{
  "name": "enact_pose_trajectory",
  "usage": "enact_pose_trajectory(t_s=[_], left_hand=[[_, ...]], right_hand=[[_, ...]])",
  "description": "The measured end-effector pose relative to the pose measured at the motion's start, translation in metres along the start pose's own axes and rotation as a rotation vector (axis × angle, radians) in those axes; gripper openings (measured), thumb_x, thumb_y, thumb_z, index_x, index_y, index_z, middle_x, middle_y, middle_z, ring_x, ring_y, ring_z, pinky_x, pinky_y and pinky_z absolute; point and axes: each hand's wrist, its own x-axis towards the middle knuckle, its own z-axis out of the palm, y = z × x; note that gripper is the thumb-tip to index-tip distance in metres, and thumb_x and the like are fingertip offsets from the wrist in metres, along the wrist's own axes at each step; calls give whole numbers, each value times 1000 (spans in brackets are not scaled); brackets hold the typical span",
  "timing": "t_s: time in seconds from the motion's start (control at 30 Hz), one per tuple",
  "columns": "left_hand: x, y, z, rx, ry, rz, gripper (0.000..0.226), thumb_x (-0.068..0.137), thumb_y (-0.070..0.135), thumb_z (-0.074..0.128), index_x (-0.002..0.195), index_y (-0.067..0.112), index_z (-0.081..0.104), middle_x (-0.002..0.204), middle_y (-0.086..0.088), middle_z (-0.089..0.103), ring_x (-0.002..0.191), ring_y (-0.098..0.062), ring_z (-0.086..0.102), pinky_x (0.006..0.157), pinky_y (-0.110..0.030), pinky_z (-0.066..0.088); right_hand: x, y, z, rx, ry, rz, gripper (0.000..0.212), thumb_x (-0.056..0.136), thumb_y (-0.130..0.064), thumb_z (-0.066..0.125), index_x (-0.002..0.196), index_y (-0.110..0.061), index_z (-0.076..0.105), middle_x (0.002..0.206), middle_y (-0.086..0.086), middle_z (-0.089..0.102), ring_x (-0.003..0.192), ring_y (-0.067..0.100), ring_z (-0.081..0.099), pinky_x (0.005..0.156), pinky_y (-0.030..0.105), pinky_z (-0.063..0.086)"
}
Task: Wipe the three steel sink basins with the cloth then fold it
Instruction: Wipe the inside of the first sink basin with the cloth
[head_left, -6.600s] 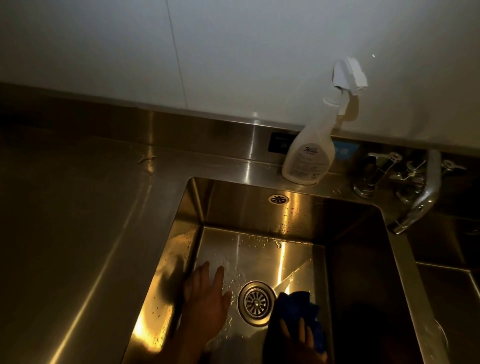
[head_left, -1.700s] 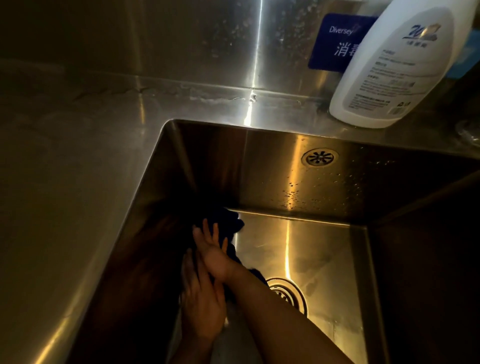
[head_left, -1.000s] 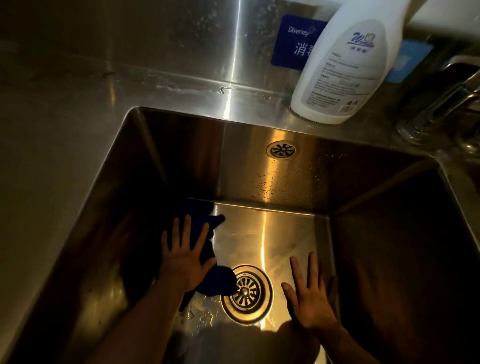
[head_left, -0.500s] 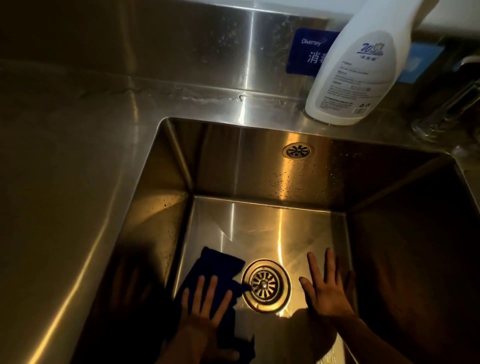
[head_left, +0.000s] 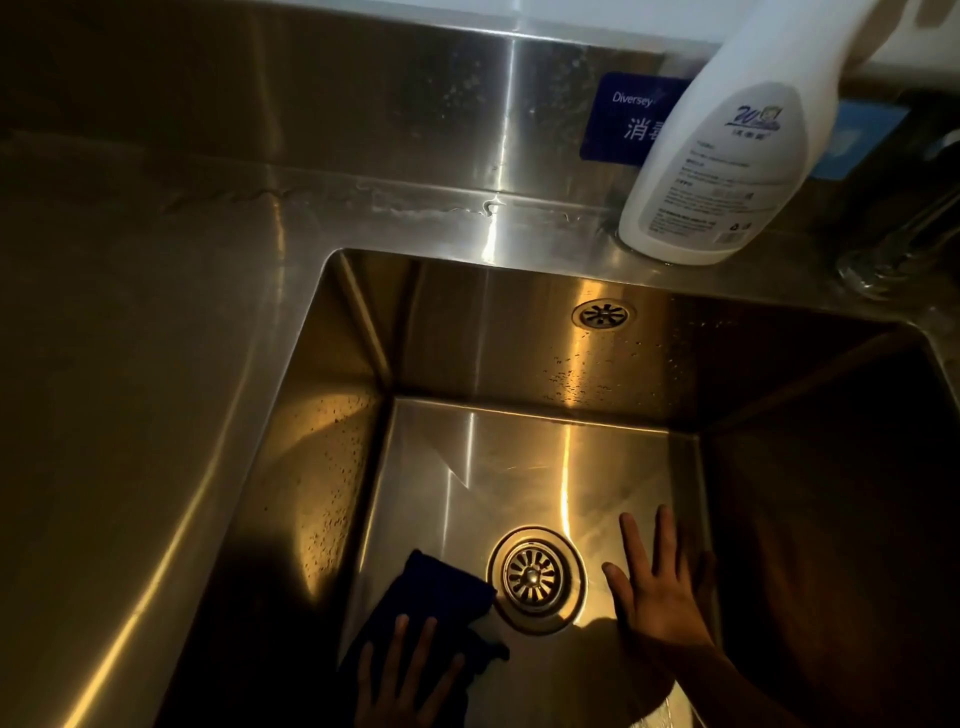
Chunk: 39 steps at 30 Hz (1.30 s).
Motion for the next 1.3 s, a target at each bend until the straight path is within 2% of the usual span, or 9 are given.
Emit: enact_pose_trajectory(t_s=[0.23, 0.33, 0.43, 0.5, 0.6, 0.73, 0.83, 1.07, 1.3], left_hand=[[18, 12, -8, -126, -50, -165, 55, 95, 41, 33, 148, 32, 18, 160, -11, 8, 146, -36, 10, 108, -62, 18], [40, 17, -24, -254, -121, -226, 84, 79, 72, 35, 149, 31, 12, 157, -14, 16, 146, -34, 6, 108, -61, 17], [71, 15, -43, -379, -256, -271, 137, 41, 92, 47, 150, 28, -2, 159, -15, -8, 145, -36, -10, 112, -57, -5], [98, 13, -55, -397, -328, -316, 147, 36, 89, 57, 148, 26, -14, 154, -15, -28, 141, -37, -24, 110, -56, -14], [141, 9, -58, -403, -503, -416, 115, 71, 82, 42, 138, 31, -35, 129, -12, -59, 118, -40, -52, 106, -66, -17], [187, -2, -64, -401, -634, -394, 103, 81, 77, 34, 125, 32, -47, 126, -15, -59, 115, -40, -53, 104, -67, -19], [207, -14, -66, -409, -554, -377, 94, 85, 73, 30, 126, 34, -45, 127, -11, -59, 119, -37, -51, 106, -65, -19], [235, -40, -64, -332, -471, -301, 91, 86, 72, 28, 121, 36, -48, 126, -11, -59, 130, -42, -42, 107, -64, -16], [214, -31, -55, -186, -302, 79, 85, 88, 63, 35, 133, 42, -34, 150, -3, -37, 132, -36, -40, 110, -57, -17]], right_hand=[[2, 3, 10, 2, 43, 23, 71, 82, -74, -3, 145, -47, -19, 152, -2, -38, 142, 28, -20, 114, 53, -7], [3, 4, 10, 7, 30, 12, 73, 82, -75, -3, 147, -45, -14, 152, -3, -38, 141, 26, -21, 111, 46, -11], [3, 3, 10, 4, 30, 14, 76, 80, -76, -3, 148, -42, -13, 151, -3, -40, 140, 25, -25, 111, 45, -12], [3, 3, 8, -5, 31, 23, 77, 80, -75, -3, 147, -40, -15, 151, -2, -40, 141, 25, -24, 115, 49, -7], [1, 0, 5, -4, 23, 26, 80, 80, -73, -1, 148, -33, -12, 152, 1, -37, 143, 26, -19, 116, 50, -5], [-1, -3, -2, -43, 13, 11, 91, 71, -78, -17, 148, -29, -14, 151, 4, -38, 141, 25, -23, 112, 41, -16], [1, -4, -3, -68, -15, 23, 90, 72, -77, -18, 146, -26, -16, 153, 7, -34, 144, 33, -20, 118, 52, -8], [6, -1, 4, -89, -51, 54, 90, 65, -79, -27, 144, -35, -24, 146, 2, -46, 139, 33, -31, 113, 55, -17], [6, -3, -1, -63, -114, 69, 91, 63, -82, -27, 143, -38, -25, 145, 0, -48, 137, 30, -33, 112, 57, -16]])
